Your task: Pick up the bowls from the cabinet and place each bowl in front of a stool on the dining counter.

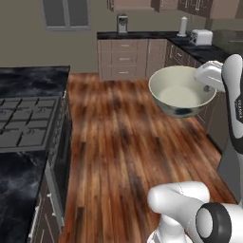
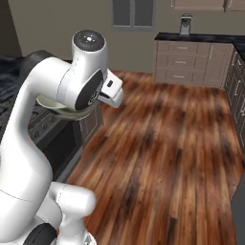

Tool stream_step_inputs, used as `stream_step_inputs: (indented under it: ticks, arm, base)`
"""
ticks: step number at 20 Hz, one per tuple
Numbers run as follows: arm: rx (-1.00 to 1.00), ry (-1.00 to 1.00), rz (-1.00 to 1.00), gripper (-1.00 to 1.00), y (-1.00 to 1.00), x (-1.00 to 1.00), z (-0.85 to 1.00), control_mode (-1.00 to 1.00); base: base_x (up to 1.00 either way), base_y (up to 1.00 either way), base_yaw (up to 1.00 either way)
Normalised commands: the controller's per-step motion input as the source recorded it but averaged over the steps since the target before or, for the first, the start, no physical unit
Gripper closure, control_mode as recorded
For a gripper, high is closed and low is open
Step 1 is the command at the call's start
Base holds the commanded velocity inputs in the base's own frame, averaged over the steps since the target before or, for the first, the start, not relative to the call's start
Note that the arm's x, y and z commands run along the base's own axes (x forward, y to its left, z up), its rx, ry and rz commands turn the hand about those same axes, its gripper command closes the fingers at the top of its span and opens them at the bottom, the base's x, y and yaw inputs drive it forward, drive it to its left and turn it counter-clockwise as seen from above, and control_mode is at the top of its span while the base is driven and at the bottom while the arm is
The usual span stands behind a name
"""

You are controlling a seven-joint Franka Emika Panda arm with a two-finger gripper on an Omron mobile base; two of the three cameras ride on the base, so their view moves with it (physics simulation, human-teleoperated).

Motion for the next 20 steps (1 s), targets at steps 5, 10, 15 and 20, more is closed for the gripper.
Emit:
stream_step_inputs:
  ticks: [5,10,15,20]
  arm:
    - [0.0,0.0,0.0,1.0,0.0,0.0,0.0,1.0]
    - [0.0,0.0,0.0,1.0,0.0,0.0,0.0,1.0]
    - [0.0,0.0,0.0,1.0,0.0,0.0,0.0,1.0]
    - [0.0,0.0,0.0,1.0,0.0,0.0,0.0,1.0]
  base:
    - [-1.0,0.42,0.0]
    - [-1.0,0.44,0.0]
    - [-1.0,0.39,0.0]
    - [-1.0,0.41,0.0]
